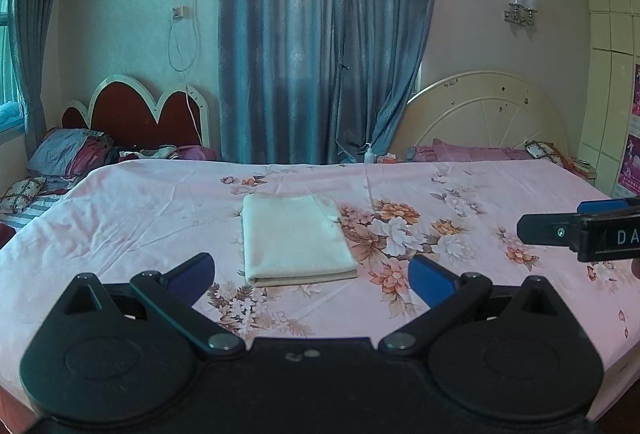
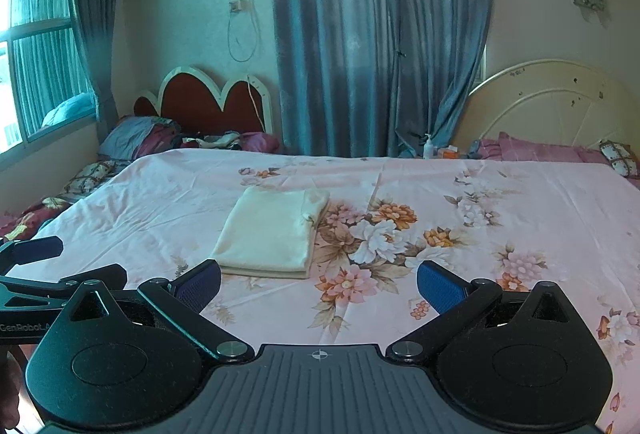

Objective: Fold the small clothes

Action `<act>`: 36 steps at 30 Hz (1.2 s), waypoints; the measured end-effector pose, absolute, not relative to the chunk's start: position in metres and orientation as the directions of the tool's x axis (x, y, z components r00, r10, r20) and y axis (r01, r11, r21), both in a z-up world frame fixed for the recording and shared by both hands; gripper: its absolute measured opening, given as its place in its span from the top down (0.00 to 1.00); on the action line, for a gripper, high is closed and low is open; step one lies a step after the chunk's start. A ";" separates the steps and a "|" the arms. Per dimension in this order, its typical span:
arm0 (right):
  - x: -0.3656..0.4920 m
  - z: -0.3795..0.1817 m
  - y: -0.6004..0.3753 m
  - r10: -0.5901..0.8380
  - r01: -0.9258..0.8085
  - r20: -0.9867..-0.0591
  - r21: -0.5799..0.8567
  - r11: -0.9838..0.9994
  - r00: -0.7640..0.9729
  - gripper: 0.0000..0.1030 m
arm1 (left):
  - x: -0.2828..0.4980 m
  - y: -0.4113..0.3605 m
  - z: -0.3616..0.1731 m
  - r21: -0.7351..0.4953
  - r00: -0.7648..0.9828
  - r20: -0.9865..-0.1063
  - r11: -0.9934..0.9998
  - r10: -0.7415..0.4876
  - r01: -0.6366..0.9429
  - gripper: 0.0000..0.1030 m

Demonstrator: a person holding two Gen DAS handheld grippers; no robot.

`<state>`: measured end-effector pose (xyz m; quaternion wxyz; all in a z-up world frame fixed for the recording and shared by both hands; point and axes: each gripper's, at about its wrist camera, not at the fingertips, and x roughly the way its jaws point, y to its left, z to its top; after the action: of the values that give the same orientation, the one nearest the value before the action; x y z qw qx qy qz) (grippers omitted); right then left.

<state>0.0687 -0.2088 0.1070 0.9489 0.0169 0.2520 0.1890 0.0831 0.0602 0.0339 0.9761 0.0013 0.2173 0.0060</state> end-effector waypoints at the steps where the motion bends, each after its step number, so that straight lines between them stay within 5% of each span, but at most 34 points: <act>1: 0.069 0.107 -0.208 0.369 -0.352 -0.472 0.128 0.927 0.801 0.00 | 0.084 0.060 0.034 0.007 0.906 -0.424 1.000 0.013 -0.011 0.00; 36: 0.078 0.107 -0.209 0.377 -0.367 -0.466 0.116 0.923 0.801 0.00 | 0.089 0.069 0.037 0.014 0.918 -0.396 1.000 0.018 -0.014 0.01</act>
<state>0.0781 -0.2095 0.1070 0.9488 0.0101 0.2476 0.1959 0.0889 0.0695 0.0370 0.9793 0.0053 0.2021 0.0082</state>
